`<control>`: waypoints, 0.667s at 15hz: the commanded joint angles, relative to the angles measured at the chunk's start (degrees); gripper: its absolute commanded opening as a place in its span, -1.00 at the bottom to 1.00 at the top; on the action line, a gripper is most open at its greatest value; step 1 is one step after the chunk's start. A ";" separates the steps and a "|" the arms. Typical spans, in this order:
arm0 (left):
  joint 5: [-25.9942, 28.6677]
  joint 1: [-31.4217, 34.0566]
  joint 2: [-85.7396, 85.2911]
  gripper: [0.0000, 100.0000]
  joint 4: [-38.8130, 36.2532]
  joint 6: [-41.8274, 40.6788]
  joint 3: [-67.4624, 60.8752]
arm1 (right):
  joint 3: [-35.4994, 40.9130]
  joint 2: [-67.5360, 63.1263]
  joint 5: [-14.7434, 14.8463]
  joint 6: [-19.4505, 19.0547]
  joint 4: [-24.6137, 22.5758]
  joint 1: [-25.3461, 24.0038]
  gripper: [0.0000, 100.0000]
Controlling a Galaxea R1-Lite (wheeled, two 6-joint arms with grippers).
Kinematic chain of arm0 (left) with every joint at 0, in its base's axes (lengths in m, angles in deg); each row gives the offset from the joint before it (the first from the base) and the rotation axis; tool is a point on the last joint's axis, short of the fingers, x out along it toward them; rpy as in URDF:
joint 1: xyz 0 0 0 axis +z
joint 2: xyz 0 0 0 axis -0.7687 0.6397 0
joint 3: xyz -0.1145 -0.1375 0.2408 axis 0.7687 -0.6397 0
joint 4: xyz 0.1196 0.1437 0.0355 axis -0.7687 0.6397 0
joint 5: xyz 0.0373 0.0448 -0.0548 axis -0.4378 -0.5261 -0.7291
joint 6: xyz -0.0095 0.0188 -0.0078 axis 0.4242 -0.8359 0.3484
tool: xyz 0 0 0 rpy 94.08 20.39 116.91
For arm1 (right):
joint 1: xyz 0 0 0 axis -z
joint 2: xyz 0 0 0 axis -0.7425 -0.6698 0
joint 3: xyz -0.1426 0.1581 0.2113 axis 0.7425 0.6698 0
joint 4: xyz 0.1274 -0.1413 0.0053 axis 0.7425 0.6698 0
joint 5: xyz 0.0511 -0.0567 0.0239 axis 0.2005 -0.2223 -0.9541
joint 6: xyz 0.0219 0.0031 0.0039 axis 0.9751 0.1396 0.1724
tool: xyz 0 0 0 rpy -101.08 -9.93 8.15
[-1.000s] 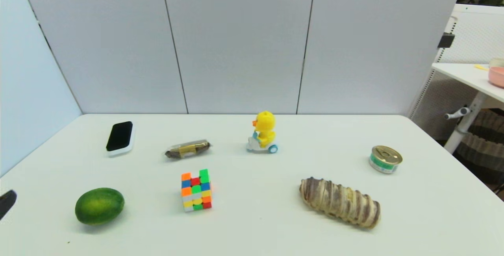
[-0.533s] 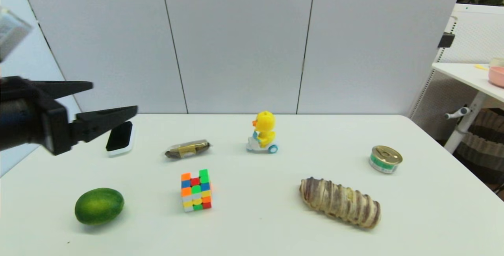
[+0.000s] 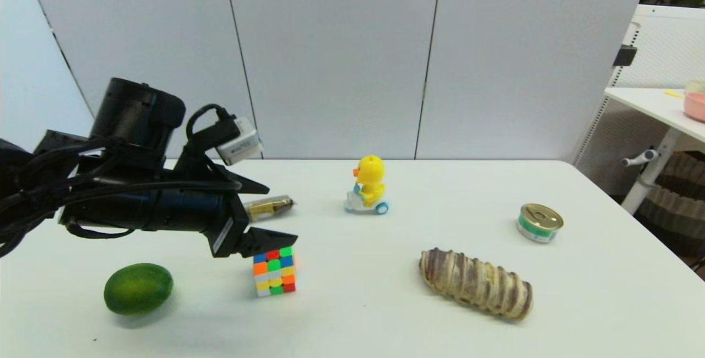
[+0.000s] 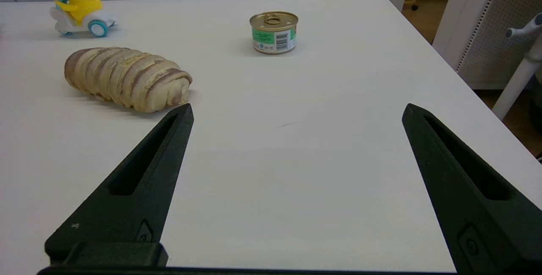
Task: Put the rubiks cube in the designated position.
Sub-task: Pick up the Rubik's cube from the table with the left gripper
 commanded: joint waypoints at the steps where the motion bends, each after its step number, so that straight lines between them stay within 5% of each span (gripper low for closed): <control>1: 0.14 0.09 5.06 1.00 5.80 -5.41 0.00 | -0.04 -0.07 0.02 0.00 -0.02 -0.02 1.00; 10: -0.04 0.09 11.38 1.00 7.12 -9.01 -1.05 | -0.04 -0.07 0.02 0.00 -0.02 -0.02 1.00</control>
